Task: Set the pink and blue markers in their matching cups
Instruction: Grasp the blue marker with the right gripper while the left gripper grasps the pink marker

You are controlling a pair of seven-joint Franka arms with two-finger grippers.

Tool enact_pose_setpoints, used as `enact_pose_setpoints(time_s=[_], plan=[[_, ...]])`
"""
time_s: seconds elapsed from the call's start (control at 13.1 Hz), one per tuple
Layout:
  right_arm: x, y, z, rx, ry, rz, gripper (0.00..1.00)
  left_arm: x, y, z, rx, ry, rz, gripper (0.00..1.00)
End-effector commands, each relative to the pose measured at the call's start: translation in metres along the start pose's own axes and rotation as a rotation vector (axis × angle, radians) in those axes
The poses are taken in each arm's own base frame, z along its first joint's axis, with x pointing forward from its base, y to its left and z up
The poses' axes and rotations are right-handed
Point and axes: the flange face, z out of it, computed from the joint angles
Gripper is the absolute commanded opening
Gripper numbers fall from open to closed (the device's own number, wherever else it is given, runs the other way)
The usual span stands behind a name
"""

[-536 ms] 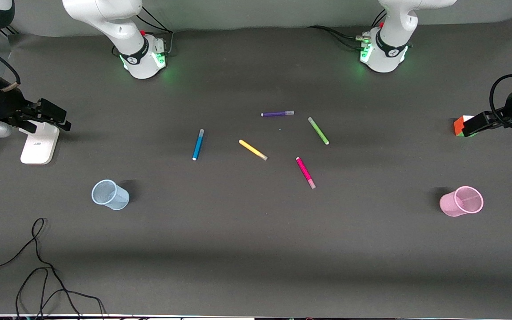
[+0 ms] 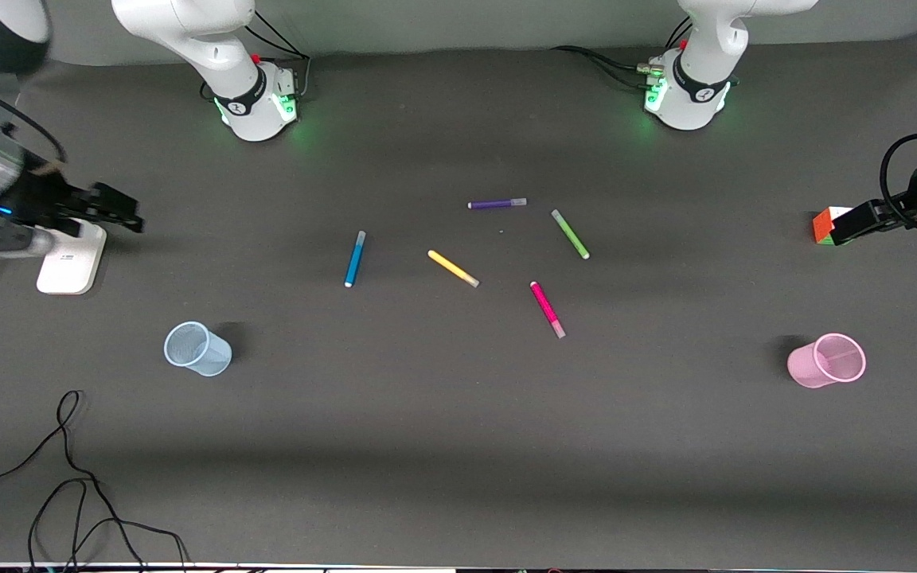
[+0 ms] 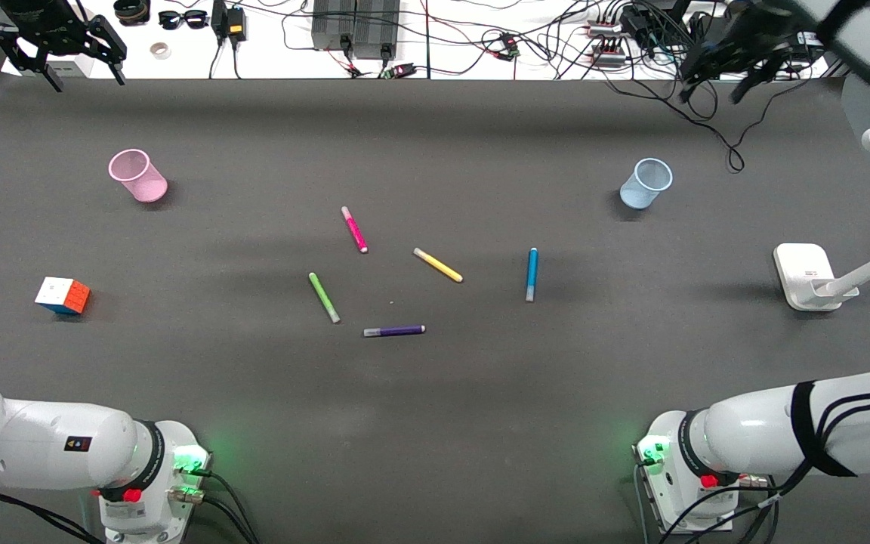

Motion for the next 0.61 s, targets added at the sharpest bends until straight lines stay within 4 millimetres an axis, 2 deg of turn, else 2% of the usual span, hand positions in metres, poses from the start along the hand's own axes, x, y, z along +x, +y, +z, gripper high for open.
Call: enact_pose_setpoints(time_s=[0.0,0.15,0.23,0.38,0.54], plan=[[0.034,-0.063,0.068,-0.048,-0.127,-0.034,1.0,0.001,-0.008,-0.004,-0.005,-0.005,-0.027,1.0],[0.059,-0.098,0.105,-0.039,-0.175,-0.009,1.0,0.002,-0.002,0.001,0.001,-0.012,-0.019,1.0],[0.068,-0.121,0.13,-0.001,-0.22,-0.024,1.0,0.007,0.005,0.013,0.01,-0.033,0.007,1.0],[0.081,-0.142,0.179,0.118,-0.32,0.024,1.0,0.013,0.013,0.026,-0.002,-0.055,0.036,1.0],[0.09,-0.148,0.227,0.162,-0.411,0.126,1.0,0.022,0.038,0.058,-0.118,-0.146,0.039,1.0]])
